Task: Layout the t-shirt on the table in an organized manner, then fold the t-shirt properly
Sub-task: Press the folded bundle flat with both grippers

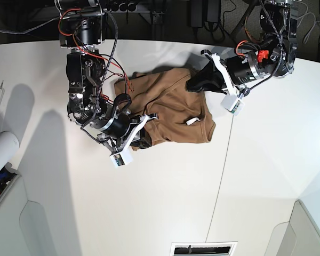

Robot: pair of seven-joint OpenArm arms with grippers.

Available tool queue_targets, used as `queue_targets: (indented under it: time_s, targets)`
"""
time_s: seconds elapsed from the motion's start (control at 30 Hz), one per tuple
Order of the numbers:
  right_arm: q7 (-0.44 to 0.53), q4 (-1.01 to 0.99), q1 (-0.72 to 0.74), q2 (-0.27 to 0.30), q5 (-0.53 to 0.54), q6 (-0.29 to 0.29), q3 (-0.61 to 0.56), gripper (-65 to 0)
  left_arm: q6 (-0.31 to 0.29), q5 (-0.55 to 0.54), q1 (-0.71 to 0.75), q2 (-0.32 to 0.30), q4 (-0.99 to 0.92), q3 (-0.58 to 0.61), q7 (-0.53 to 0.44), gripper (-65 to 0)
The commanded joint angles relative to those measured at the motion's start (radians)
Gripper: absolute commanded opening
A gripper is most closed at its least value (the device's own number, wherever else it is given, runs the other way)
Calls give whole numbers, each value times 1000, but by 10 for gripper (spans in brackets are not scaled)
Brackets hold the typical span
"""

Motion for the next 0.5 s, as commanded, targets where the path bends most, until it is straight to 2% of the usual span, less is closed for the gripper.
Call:
queue_targets:
  time_s: [0.0,0.23,0.47]
  targets:
    - [26,10,21,-3,15,5,0,-650,-9,-14,-8,-8,2,-4,-22,-650]
    - [3,11,-5,-2,25,9,0,-650,-9,27,-19,-8,-114,-4,-32,-650]
    - [-32,70,-75,16,91,9,0,-650,-9,62,-134,-9,-201,-4,-29,-650]
